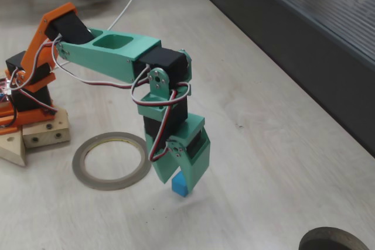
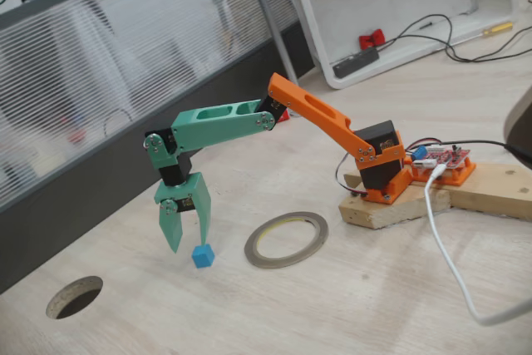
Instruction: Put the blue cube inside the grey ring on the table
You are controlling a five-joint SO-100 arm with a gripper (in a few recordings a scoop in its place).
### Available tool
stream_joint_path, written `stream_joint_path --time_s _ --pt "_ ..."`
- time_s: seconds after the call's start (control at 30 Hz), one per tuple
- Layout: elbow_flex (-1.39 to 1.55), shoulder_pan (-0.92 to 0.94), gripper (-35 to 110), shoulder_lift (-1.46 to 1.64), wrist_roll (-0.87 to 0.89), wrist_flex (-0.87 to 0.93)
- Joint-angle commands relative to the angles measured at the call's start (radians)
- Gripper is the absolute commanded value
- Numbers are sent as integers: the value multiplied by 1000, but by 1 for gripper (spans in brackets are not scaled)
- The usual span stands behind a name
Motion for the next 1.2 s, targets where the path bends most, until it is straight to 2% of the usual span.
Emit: stream_joint_path --time_s 0.0,0.37,0.6,1.17 --pt "-8 9 36 17 21 15" --pt "-6 14 36 14 21 17" --pt "-8 8 36 -109 21 17" --pt "-8 11 36 -95 17 17"
